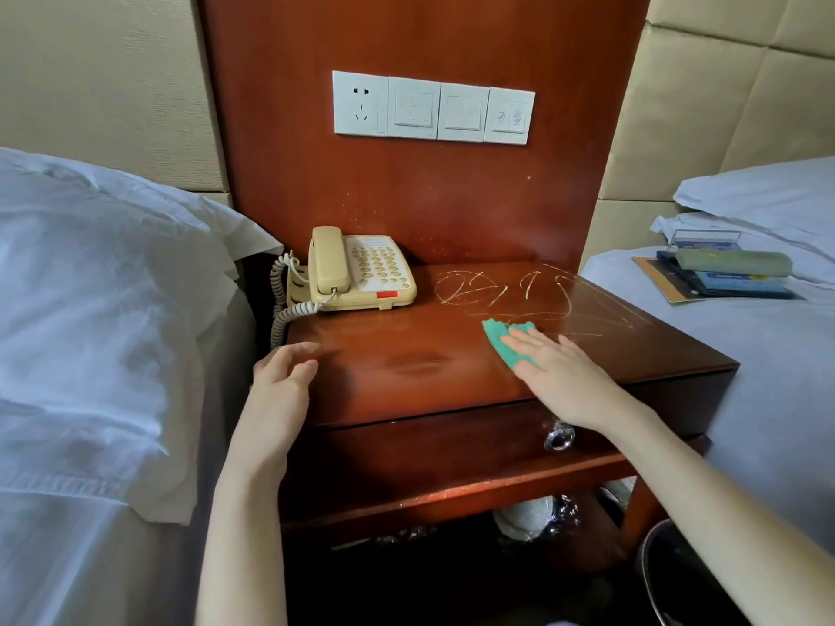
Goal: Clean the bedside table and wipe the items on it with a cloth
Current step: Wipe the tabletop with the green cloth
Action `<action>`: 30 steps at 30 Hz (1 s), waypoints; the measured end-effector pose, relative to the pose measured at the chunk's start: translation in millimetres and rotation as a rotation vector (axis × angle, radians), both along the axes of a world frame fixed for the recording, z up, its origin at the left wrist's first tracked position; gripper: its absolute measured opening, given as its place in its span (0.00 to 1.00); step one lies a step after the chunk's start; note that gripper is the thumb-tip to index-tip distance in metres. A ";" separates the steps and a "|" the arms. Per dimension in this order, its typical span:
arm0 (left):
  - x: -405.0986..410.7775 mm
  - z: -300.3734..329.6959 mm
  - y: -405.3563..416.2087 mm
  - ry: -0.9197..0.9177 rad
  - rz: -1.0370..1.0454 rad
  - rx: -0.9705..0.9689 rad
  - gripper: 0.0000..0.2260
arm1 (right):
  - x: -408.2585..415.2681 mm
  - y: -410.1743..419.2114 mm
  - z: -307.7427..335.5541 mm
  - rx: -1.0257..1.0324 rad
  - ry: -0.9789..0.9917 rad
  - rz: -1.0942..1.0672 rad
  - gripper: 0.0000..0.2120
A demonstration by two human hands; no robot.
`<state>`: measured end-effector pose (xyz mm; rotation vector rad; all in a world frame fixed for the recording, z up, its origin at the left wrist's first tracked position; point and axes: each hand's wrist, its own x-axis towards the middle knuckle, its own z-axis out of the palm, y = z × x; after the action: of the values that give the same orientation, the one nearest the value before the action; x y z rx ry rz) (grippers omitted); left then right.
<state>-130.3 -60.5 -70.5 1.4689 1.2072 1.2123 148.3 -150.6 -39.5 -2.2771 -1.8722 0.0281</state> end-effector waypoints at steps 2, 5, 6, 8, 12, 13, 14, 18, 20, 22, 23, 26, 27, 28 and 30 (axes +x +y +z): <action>-1.0 -2.4 0.6 0.011 0.012 0.030 0.10 | 6.5 -2.9 -0.2 -0.010 -0.017 -0.028 0.24; -2.4 -2.9 3.4 0.183 0.015 0.087 0.11 | -1.2 -2.0 -2.4 0.010 -0.037 -0.007 0.25; -1.9 -1.9 4.7 0.294 0.013 0.104 0.13 | -6.0 -1.5 -3.3 0.017 -0.034 0.016 0.25; 0.2 1.3 4.9 0.525 0.036 0.144 0.16 | -17.0 0.7 -4.9 0.022 -0.024 0.082 0.26; 9.1 8.9 -5.8 0.748 0.157 0.259 0.17 | -38.7 11.1 -1.6 0.008 -0.024 0.203 0.26; 14.5 11.6 -8.8 0.804 0.168 0.301 0.17 | -42.3 13.7 0.3 -0.001 -0.023 0.226 0.26; 22.0 14.2 -11.6 0.860 0.158 0.356 0.17 | -44.2 15.7 2.0 -0.010 -0.021 0.245 0.25; 62.6 20.8 -19.9 0.908 -0.035 0.559 0.18 | -36.0 15.4 2.4 0.003 -0.034 0.317 0.25; 77.8 22.7 -19.0 0.865 -0.076 0.574 0.16 | -25.5 10.6 0.5 0.016 -0.035 0.333 0.25; 90.2 22.9 -15.0 0.808 -0.082 0.548 0.15 | -11.3 6.2 -0.9 0.003 -0.033 0.316 0.26; 96.4 22.4 -13.4 0.798 -0.087 0.534 0.15 | -3.1 4.1 -1.4 -0.008 -0.034 0.296 0.26; 113.0 19.0 -10.9 0.822 -0.132 0.509 0.16 | 25.5 -1.5 -0.6 -0.037 -0.022 0.231 0.26; 116.1 16.8 -11.0 0.842 -0.152 0.494 0.17 | 35.4 -3.2 -0.1 -0.047 -0.016 0.212 0.26; 117.5 14.0 -11.4 0.877 -0.169 0.477 0.18 | 45.2 -4.7 0.2 -0.053 -0.012 0.192 0.26; 118.1 10.0 -10.3 0.957 -0.187 0.450 0.20 | 64.2 -7.3 0.9 -0.050 -0.001 0.149 0.26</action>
<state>-12.2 -70.8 -60.5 2.6010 1.3710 0.6476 212.5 -157.9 -38.6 -2.1639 -2.0593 0.0962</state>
